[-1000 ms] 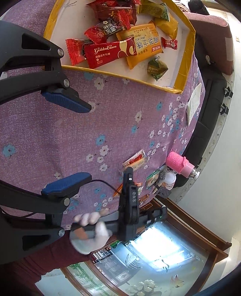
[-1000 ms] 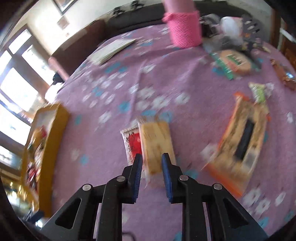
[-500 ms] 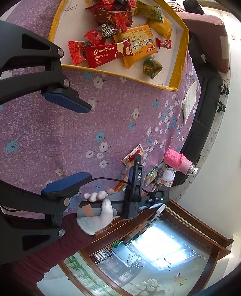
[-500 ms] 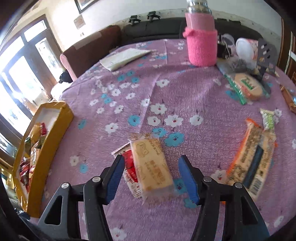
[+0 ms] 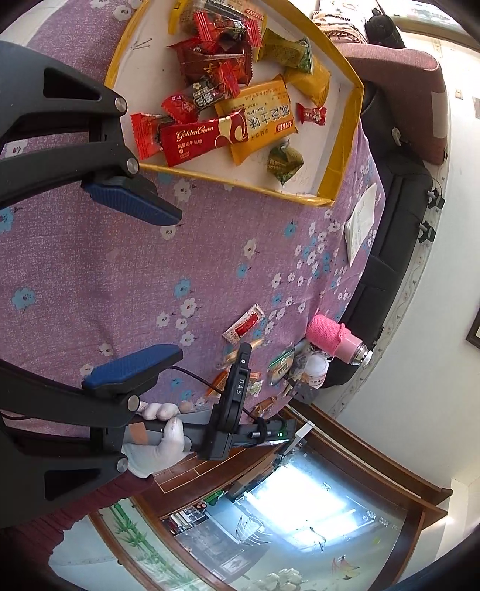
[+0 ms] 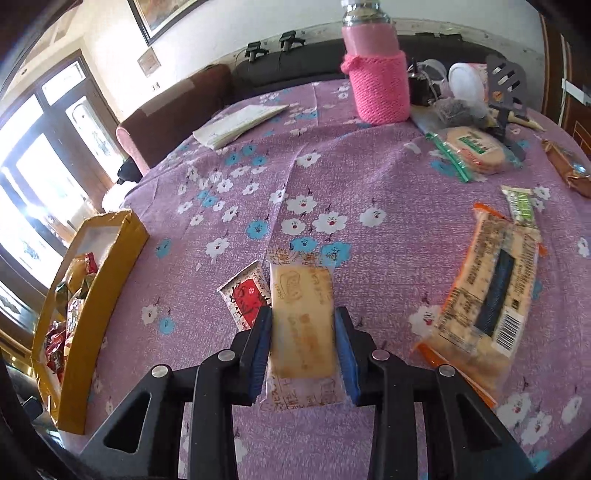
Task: Organize snacks
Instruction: 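Grasp a clear cracker pack with the right gripper, then grasp the red sachet with the left gripper while the right holds the cracker pack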
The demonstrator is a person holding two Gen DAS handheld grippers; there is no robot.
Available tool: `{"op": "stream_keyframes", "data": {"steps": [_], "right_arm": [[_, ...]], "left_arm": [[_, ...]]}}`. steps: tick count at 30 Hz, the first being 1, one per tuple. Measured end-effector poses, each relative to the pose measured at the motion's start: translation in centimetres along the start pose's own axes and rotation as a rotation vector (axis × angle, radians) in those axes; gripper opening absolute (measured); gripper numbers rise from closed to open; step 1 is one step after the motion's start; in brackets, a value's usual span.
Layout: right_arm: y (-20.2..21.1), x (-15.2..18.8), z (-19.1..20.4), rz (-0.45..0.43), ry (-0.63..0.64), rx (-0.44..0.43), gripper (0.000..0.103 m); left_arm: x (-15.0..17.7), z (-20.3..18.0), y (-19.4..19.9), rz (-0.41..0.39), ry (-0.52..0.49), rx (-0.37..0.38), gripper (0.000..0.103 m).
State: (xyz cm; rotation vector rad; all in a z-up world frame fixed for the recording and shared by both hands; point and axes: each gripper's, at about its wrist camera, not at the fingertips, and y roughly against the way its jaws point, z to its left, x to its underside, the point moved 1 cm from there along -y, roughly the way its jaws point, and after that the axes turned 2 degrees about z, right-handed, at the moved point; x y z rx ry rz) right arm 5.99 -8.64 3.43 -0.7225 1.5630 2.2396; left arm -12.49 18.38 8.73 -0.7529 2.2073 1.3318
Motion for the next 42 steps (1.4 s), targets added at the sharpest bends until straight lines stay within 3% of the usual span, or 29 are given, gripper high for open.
{"op": "stream_keyframes", "data": {"steps": [11, 42], "right_arm": [[3.7, 1.4, -1.1, -0.07, -0.038, -0.077, 0.034], [4.8, 2.3, -2.7, -0.114, -0.088, -0.103, 0.034]], "left_arm": [[0.2, -2.0, -0.4, 0.01, -0.036, -0.003, 0.066], [-0.3, -2.8, -1.8, 0.038, -0.034, -0.01, 0.066]]}}
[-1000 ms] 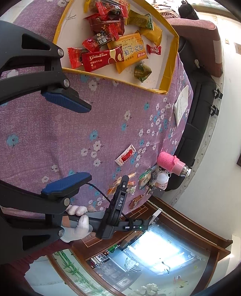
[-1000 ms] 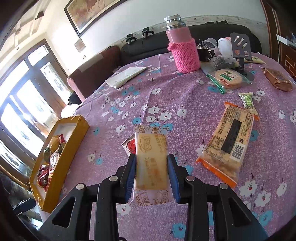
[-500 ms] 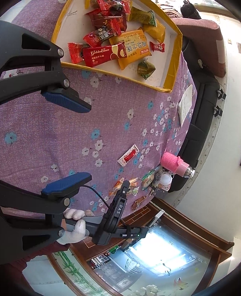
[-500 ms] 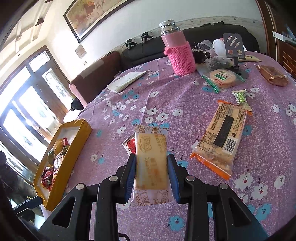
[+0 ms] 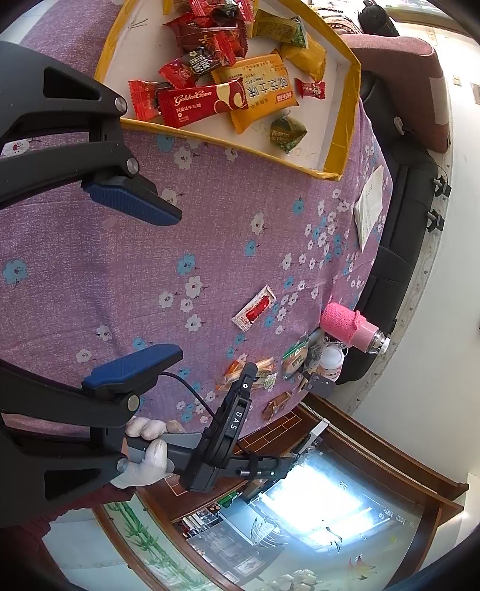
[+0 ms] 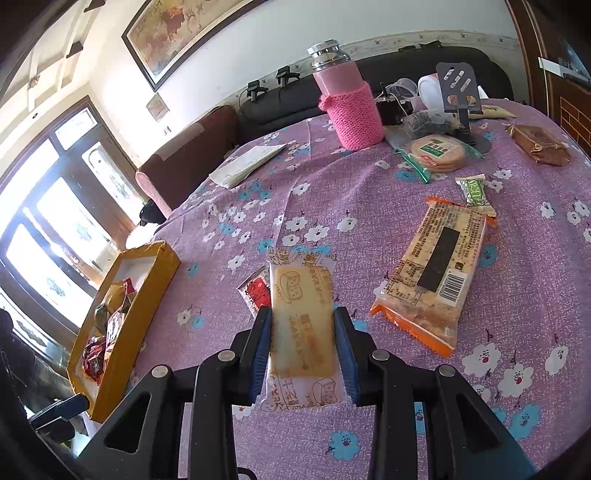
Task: Organize snacks
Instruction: 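Grasp the red sachet with the left gripper while the right holds the cracker pack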
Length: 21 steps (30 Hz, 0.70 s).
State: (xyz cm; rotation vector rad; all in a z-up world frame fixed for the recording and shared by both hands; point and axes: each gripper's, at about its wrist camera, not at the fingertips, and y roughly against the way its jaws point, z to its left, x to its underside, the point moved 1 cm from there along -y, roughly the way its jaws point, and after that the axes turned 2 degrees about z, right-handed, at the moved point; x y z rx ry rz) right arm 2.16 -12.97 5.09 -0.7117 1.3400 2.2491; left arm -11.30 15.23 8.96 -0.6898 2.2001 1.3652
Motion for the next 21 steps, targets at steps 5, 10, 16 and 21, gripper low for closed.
{"op": "stream_keyframes", "data": {"steps": [5, 10, 16, 21], "right_arm": [[0.3, -0.1, -0.1, -0.007, -0.004, -0.006, 0.034], [0.8, -0.3, -0.3, -0.02, -0.011, -0.005, 0.034], [2.7, -0.2, -1.5, -0.072, -0.041, 0.016, 0.034], [3.3, -0.8, -3.5, -0.084, -0.105, -0.014, 0.034]], "left_arm": [[-0.6, -0.4, 0.1, -0.01, -0.011, -0.004, 0.066], [-1.5, -0.5, -0.7, 0.011, 0.003, -0.006, 0.066], [-4.5, -0.2, -5.6, 0.057, 0.035, -0.03, 0.072], [-6.5, -0.6, -12.2, 0.145, 0.091, -0.004, 0.072]]}}
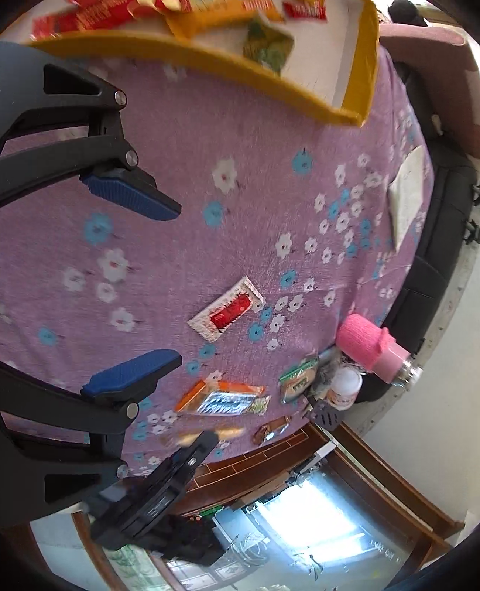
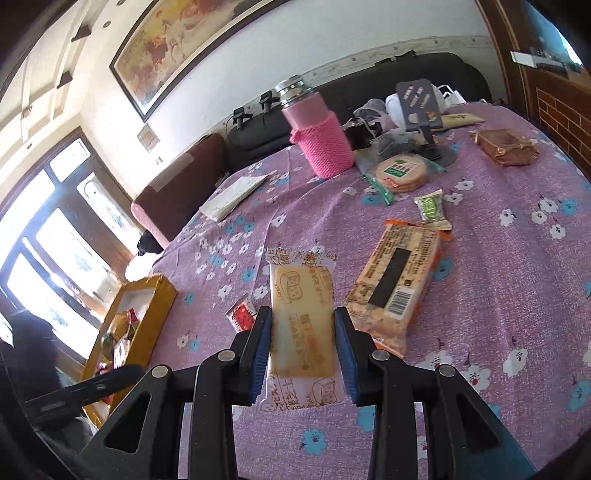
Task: Organize snacks
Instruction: 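Grasp the red sachet with the left gripper while the right holds the cracker pack, then carry both packs over the yellow tray and open both grippers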
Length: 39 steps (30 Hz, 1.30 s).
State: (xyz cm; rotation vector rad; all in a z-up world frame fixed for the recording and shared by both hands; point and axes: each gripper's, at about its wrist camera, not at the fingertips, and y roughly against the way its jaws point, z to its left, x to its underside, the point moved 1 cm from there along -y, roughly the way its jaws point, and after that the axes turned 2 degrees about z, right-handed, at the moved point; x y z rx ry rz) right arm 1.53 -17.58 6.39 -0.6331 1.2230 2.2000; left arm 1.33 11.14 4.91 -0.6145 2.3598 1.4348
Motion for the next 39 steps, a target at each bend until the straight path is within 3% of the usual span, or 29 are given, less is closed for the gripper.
{"op": "stream_keyframes", "data": {"steps": [5, 9, 11, 12, 13, 15, 25, 32, 39], "right_arm": [[-0.3, -0.1, -1.2, 0.018, -0.046, -0.025, 0.034], [-0.5, -0.1, -1.6, 0.029, -0.069, -0.04, 0.034], [-0.6, 0.0, -1.7, 0.032, -0.074, -0.043, 0.034], [-0.6, -0.1, -1.7, 0.032, -0.077, -0.045, 0.034], [-0.6, -0.1, -1.7, 0.031, -0.078, -0.047, 0.034], [-0.7, 0.0, -1.5, 0.031, -0.075, -0.045, 0.034], [-0.9, 0.5, -0.3, 0.024, -0.018, -0.021, 0.034], [-1.9, 1.2, 0.2, 0.046, -0.008, -0.02, 0.035], [-2.9, 2.0, 1.1, 0.068, 0.027, -0.004, 0.035]], "left_arm": [[-1.4, -3.1, -4.9, 0.009, -0.054, -0.077, 0.072], [-2.2, -5.2, -8.7, 0.027, -0.135, -0.192, 0.072], [-2.2, -6.2, -9.6, 0.0, -0.224, -0.263, 0.072], [-1.8, -6.7, -9.9, -0.008, -0.278, -0.304, 0.065], [-1.5, -7.0, -10.0, -0.019, -0.313, -0.332, 0.047], [-1.2, -7.0, -9.7, -0.03, -0.35, -0.307, 0.027], [-0.9, -4.8, -6.0, -0.051, -0.232, -0.181, 0.026], [0.6, -2.5, 2.6, -0.158, -0.166, -0.103, 0.026], [1.7, 2.7, 9.4, -0.269, -0.047, -0.115, 0.026]]}}
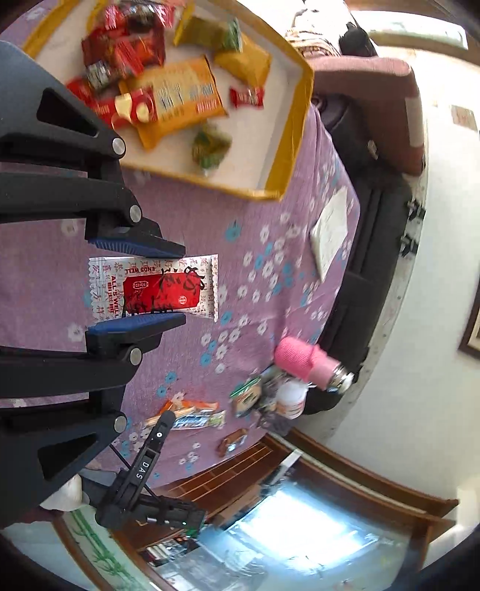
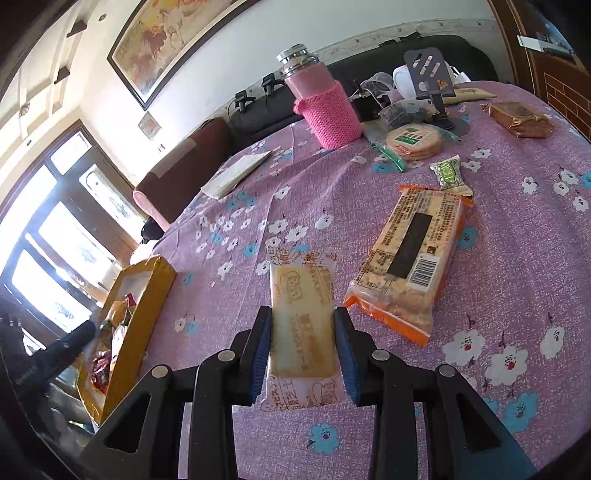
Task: Organize snacks
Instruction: 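Carry both packs over the yellow tray and open both grippers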
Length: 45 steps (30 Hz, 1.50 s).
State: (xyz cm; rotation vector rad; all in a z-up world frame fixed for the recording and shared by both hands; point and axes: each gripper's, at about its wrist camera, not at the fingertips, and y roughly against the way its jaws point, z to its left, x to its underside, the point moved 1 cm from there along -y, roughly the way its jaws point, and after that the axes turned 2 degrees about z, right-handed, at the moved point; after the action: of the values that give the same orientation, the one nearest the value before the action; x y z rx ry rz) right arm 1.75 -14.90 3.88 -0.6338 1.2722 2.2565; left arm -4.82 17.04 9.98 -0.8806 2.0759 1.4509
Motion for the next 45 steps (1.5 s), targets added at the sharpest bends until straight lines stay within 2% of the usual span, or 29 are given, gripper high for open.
{"op": "stream_keyframes", "data": {"steps": [7, 16, 18, 22, 28, 34, 41, 45], "right_arm": [[-0.5, 0.3, 0.4, 0.009, 0.018, 0.013, 0.035], [-0.3, 0.5, 0.7, 0.0, 0.034, 0.024, 0.035], [-0.3, 0.4, 0.8, -0.004, 0.037, 0.023, 0.035], [-0.6, 0.6, 0.8, 0.005, 0.035, 0.028, 0.035], [-0.4, 0.4, 0.4, 0.001, 0.025, 0.023, 0.035], [-0.7, 0.4, 0.3, 0.011, 0.02, 0.019, 0.035], [-0.5, 0.5, 0.8, 0.005, 0.035, 0.018, 0.035], [-0.3, 0.3, 2.0, -0.004, 0.044, 0.016, 0.035]], "left_arm": [[0.8, 4.0, 1.8, -0.025, 0.097, -0.016, 0.026], [1.1, 5.6, 3.0, -0.051, 0.108, -0.034, 0.026], [0.9, 5.8, 2.9, -0.046, 0.12, -0.017, 0.026], [-0.4, 4.6, 3.1, -0.061, 0.083, 0.001, 0.026], [-3.8, 1.6, 5.3, -0.144, -0.003, 0.029, 0.026], [-4.3, 1.2, 6.6, -0.172, -0.014, 0.041, 0.026], [-3.4, 3.7, 6.6, -0.161, 0.035, 0.02, 0.026], [-2.3, 7.1, 7.2, -0.152, 0.098, -0.02, 0.026]]}}
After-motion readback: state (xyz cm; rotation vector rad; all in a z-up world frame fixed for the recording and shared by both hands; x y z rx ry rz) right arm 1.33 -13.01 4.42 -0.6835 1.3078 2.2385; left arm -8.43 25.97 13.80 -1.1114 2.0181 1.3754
